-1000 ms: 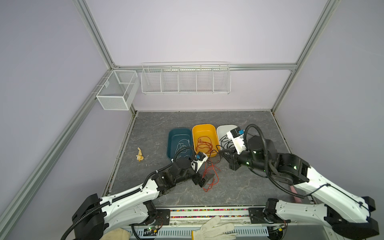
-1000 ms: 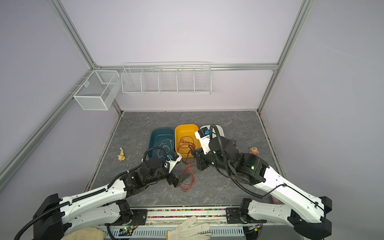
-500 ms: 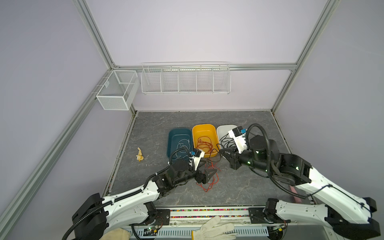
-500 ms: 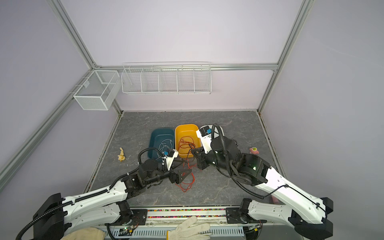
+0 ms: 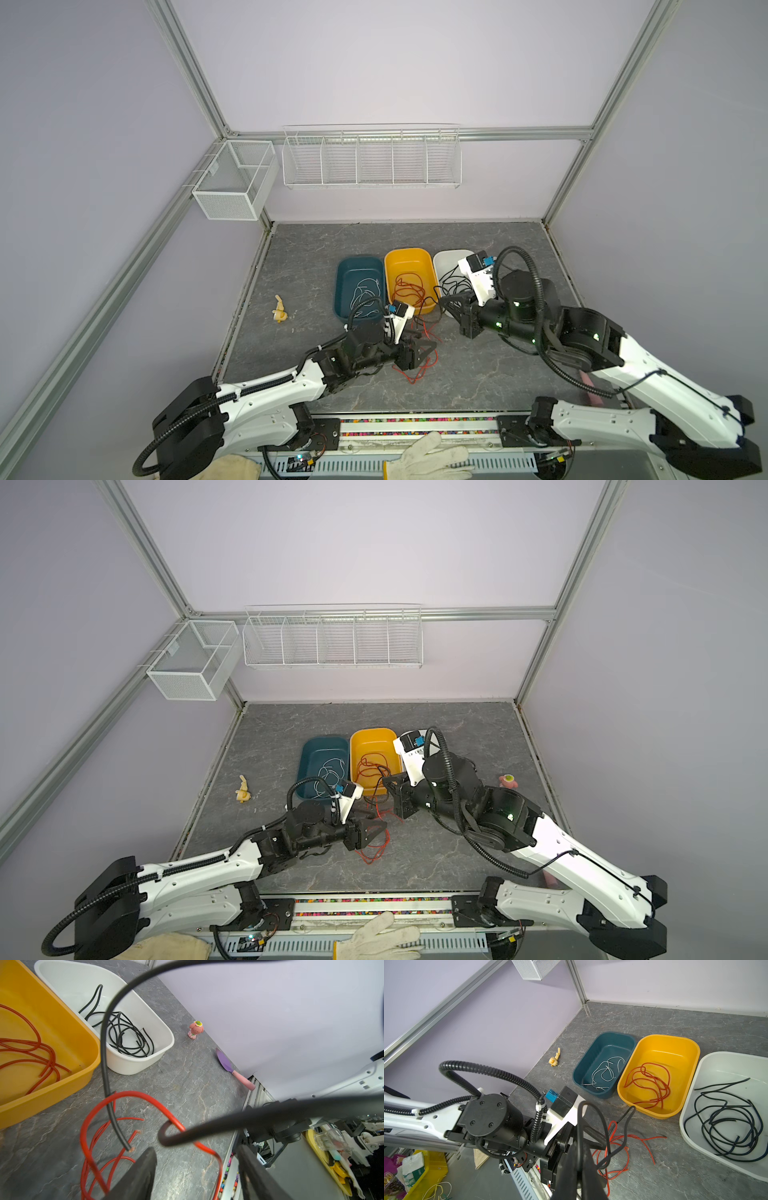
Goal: Untangle the cables
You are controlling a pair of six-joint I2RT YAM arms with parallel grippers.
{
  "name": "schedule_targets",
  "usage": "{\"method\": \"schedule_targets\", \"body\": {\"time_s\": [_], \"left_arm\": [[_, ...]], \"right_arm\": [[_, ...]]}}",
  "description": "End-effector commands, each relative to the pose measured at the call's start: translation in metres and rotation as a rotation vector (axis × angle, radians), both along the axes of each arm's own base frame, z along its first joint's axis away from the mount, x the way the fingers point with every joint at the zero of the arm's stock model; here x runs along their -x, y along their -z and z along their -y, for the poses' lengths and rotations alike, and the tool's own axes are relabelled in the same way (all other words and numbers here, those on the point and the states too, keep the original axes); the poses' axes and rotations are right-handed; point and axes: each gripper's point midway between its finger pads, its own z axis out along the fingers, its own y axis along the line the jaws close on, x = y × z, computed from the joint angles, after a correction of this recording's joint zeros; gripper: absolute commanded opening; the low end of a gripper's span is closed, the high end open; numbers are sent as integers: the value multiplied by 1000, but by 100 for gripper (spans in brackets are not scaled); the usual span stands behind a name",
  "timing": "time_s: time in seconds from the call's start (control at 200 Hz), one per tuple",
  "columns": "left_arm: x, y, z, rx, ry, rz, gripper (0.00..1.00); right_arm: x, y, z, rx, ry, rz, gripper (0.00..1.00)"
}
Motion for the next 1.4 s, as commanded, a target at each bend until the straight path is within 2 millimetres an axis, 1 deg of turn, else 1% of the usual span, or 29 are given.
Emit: {"method": "schedule_targets", "body": {"time_s": [0.0,0.065,0.215,0.38,0.435,0.525,0.59,0.765,0.915,1.065,1.145,1.194,1.224,1.394], "left_arm": [[2,-15,9,31,24,-7,59],[3,-13,12,23,34,-15,58],[3,-11,13,23,38,-17,51],[4,-9,15,17,48,-20,46],[4,-9,15,17,50,-21,42],[4,-8,14,14,45,-19,39],[3,-9,14,13,44,-15,33],[3,-10,15,18,45,-9,31],[3,-10,15,18,46,-7,20],[4,-9,14,10,48,-4,15],[5,-7,11,2,50,1,6],[5,-5,10,-5,49,2,4],[6,-3,8,-7,48,2,0],[10,9,0,-26,44,-11,0]], "right_arm": [[-1,-22,5,-61,19,34,7],[-2,-22,5,-56,23,37,7],[-2,-22,6,-58,23,39,7],[-3,-21,7,-52,29,42,7],[-2,-22,7,-54,29,42,7],[-3,-22,8,-54,33,45,7],[-3,-21,8,-52,33,44,7],[-3,-21,7,-54,33,43,7],[-3,-20,7,-51,33,41,7],[-4,-20,10,-47,43,48,7],[-5,-19,12,-42,51,51,7],[-5,-19,13,-39,55,54,7],[-5,-18,14,-38,58,55,7],[-8,-20,23,-38,97,77,7]]}}
